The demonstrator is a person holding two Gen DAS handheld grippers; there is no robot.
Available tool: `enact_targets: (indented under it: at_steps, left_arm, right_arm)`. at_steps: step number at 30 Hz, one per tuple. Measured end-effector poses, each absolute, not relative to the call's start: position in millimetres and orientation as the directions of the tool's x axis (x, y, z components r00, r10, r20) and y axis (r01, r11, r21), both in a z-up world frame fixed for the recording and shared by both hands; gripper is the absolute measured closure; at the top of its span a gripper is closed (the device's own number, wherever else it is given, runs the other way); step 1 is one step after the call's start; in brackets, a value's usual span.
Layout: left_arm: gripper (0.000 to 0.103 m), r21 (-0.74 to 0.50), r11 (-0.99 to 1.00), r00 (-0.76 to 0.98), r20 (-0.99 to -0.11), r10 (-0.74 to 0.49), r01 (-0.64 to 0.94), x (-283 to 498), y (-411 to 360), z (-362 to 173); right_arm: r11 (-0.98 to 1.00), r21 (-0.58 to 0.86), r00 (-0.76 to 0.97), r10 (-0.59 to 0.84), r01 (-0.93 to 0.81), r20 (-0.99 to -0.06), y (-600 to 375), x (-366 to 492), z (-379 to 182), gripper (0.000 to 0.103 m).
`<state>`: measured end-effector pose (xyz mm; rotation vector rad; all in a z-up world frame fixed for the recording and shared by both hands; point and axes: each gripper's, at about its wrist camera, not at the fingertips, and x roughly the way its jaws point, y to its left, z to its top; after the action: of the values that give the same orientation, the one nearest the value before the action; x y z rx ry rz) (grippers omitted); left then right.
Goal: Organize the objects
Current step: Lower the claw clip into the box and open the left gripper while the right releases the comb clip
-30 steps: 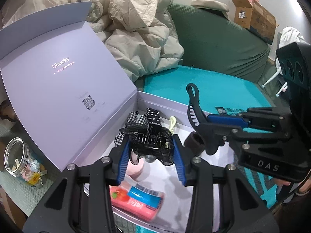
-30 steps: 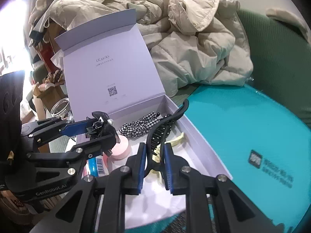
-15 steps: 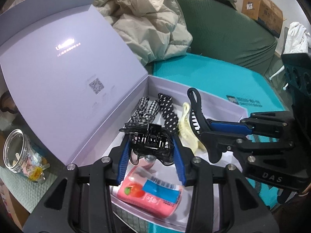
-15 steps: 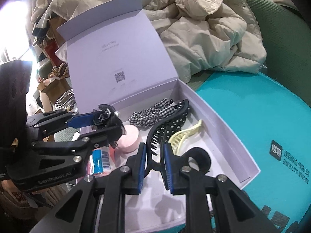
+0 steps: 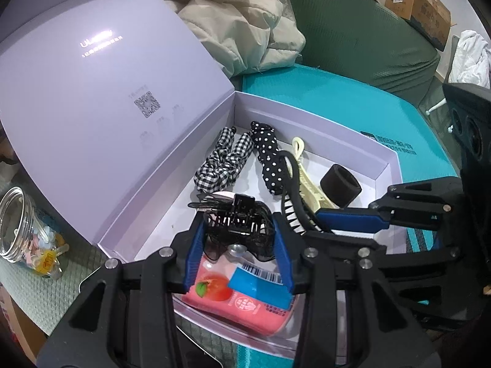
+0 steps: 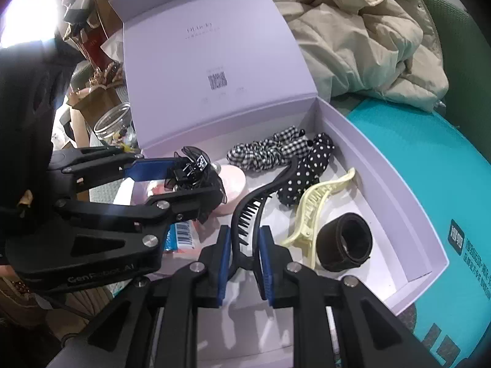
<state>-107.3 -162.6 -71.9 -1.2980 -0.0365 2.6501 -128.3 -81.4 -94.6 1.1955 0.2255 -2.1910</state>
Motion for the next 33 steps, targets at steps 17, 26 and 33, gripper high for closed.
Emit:
enact_targets:
  at_steps: [17, 26, 33]
  left_arm:
    - [0.059, -0.132, -0.978, -0.594, -0.778, 0.205, -0.164, -113, -161, -75]
    - [0.055, -0.119, -0.978, -0.613, -0.765, 0.2, -0.17, -108, -153, -64]
    - [0.047, -0.106, -0.98, -0.638, -0.746, 0.191, -0.17, -103, -144, -53]
  right_arm:
    - [-0.823, 0.094, -0.41, -0.374, 0.56, -0.832, -76, -134, -101, 0.085]
    - [-0.835, 0.086, -0.439, -0.37, 0.544, -0.819, -64, -129, -91, 0.082]
    - [-0.853, 0.075, -0.473, -0.356, 0.516, -0.806, -49, -121, -80, 0.07]
